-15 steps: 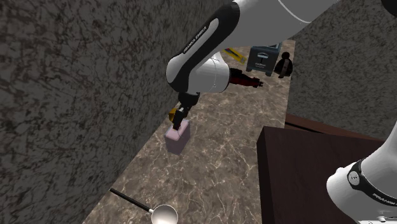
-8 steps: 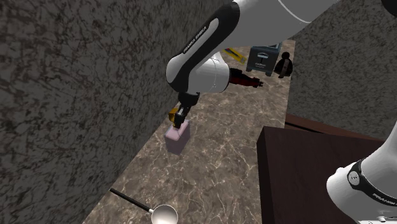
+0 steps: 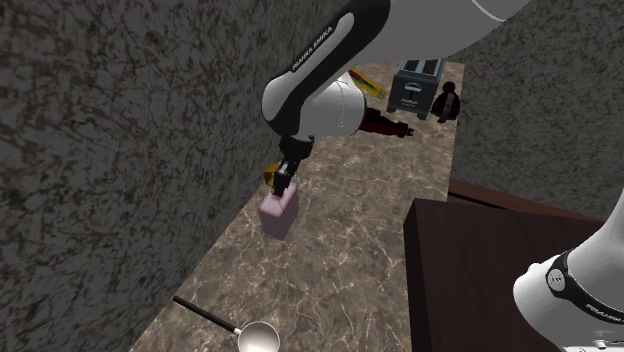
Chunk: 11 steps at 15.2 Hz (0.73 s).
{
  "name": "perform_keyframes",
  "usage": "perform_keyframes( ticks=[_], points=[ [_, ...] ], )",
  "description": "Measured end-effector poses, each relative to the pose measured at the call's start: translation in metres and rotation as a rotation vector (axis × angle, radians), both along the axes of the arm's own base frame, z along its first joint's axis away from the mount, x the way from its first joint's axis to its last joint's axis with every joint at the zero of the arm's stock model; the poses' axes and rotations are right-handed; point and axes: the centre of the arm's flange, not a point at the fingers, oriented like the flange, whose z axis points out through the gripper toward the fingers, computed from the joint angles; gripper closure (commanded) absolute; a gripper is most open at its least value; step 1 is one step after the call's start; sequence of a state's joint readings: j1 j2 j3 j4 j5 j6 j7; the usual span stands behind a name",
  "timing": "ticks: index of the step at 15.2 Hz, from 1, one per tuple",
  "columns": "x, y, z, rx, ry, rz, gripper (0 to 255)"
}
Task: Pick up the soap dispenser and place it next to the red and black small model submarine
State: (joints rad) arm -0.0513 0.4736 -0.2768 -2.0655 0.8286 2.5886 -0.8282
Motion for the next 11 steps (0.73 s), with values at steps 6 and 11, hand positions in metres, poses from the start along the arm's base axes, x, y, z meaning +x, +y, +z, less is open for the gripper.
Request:
perform_keyframes(
  ticks=[6, 11],
  points=[
    [0.001, 0.0, 0.029, 0.0, 0.0, 0.0, 255],
    [0.002, 0.0, 0.057, 0.0, 0.0, 0.0, 255]
  ],
)
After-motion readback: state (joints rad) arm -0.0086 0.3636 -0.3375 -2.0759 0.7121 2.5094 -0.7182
